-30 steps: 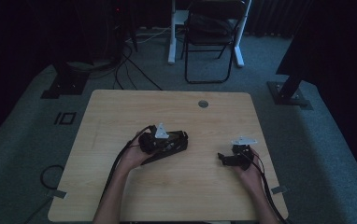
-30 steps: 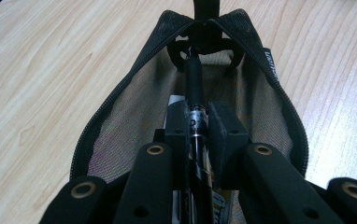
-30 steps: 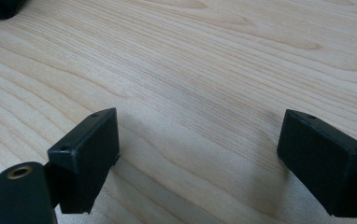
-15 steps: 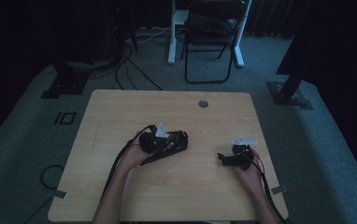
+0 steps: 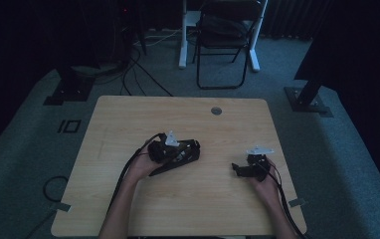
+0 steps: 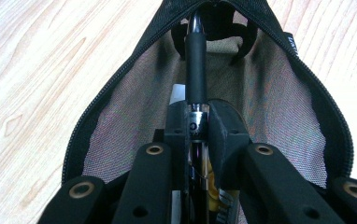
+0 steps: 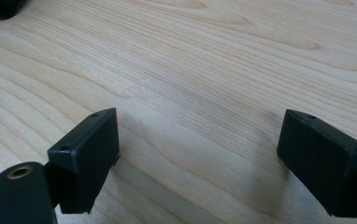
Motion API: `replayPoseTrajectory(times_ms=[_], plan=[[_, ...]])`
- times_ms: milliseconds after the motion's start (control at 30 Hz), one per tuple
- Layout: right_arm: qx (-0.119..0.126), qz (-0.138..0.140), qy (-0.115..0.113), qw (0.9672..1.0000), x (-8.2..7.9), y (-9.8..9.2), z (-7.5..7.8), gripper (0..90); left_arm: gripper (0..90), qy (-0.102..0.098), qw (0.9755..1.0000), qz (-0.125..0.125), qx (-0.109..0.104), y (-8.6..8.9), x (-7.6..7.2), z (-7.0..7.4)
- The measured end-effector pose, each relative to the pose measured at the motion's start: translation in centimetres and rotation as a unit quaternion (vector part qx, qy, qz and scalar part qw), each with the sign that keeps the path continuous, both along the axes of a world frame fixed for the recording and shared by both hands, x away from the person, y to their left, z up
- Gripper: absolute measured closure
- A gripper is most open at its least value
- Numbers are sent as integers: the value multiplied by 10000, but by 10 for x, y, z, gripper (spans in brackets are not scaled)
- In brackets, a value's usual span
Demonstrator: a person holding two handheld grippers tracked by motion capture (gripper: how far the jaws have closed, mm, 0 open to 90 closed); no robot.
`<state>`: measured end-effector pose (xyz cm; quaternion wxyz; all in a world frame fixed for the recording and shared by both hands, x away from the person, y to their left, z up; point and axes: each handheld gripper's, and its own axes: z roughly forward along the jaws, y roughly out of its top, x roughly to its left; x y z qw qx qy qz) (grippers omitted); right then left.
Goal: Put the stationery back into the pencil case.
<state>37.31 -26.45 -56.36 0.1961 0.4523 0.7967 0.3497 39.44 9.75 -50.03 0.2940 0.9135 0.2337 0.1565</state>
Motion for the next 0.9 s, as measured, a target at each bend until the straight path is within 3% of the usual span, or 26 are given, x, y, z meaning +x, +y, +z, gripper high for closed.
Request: replayPoseTrajectory(times_ms=[400,600,900], plan=[[1,-1,1,10000,0,0,0,128,773,55,10000,-25,-2,0,1,-1],[1,0,1,10000,0,0,0,128,676,87,9999,-26,-44,1,0,0],[0,1,0,10000,0,0,0,128,628,26,9999,-73,-86,1,-7,4]])
